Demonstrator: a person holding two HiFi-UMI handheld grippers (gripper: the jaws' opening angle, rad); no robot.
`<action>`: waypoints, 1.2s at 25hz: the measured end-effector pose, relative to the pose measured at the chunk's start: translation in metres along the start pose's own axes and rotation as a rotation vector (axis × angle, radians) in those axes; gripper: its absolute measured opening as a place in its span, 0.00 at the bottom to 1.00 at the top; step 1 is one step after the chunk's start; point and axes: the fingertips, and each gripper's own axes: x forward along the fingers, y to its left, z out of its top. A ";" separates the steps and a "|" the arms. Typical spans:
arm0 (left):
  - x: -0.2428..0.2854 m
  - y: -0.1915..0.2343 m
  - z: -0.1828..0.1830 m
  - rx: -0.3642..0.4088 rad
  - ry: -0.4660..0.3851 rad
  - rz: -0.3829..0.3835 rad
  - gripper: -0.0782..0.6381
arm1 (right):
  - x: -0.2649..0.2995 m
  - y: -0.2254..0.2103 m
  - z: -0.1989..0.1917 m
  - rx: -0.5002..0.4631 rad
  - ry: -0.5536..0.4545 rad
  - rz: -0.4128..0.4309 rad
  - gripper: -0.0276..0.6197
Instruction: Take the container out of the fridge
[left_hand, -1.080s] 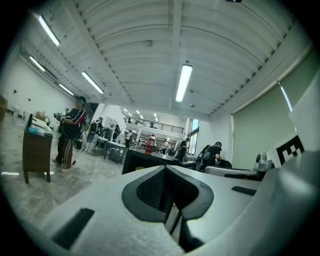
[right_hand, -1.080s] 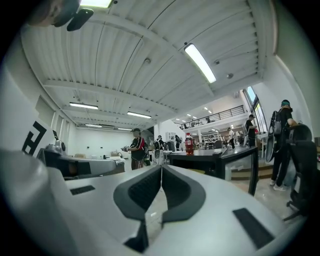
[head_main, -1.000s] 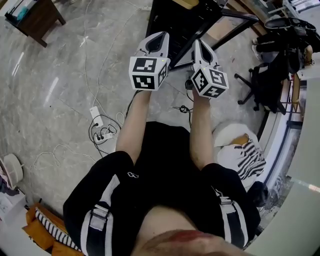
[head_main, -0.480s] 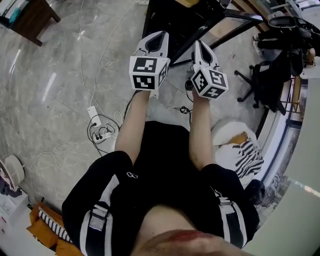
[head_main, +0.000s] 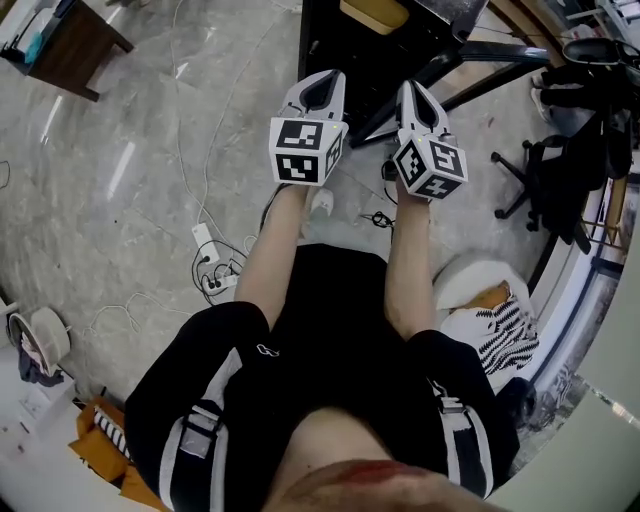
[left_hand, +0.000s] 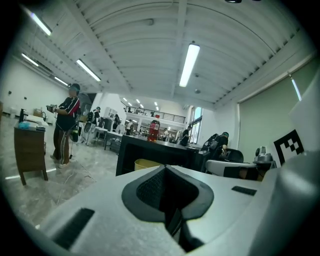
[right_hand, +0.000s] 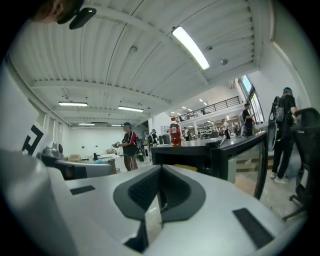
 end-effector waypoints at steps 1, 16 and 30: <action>0.009 0.003 0.000 0.009 0.008 0.001 0.12 | 0.009 -0.005 0.000 0.000 0.000 -0.001 0.06; 0.085 0.029 0.003 0.042 0.039 0.050 0.12 | 0.097 -0.035 -0.007 -0.017 0.027 0.075 0.06; 0.106 0.073 -0.001 -0.017 0.049 0.087 0.12 | 0.152 -0.009 -0.019 -0.434 0.150 0.098 0.06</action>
